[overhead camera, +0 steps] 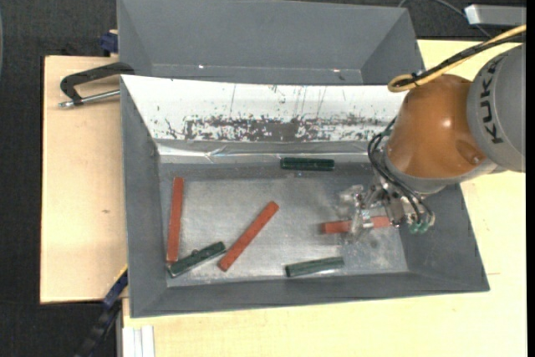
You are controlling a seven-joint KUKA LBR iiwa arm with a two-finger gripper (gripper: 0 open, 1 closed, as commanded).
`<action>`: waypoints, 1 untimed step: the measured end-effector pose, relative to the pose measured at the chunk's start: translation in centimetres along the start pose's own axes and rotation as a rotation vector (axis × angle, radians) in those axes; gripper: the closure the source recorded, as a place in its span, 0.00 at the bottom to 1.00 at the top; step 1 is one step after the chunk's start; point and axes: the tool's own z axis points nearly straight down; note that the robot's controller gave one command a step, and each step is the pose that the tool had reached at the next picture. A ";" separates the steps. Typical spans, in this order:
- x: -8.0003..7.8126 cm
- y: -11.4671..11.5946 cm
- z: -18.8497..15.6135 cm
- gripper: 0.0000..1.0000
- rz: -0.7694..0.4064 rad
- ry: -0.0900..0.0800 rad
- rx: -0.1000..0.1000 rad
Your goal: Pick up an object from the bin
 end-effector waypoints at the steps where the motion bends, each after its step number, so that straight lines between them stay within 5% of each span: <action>1: -0.1 0.0 -2.2 1.00 0.000 -0.004 0.001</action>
Offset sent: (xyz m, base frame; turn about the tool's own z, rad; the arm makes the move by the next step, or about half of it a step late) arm 0.0002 0.0001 0.0068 0.0000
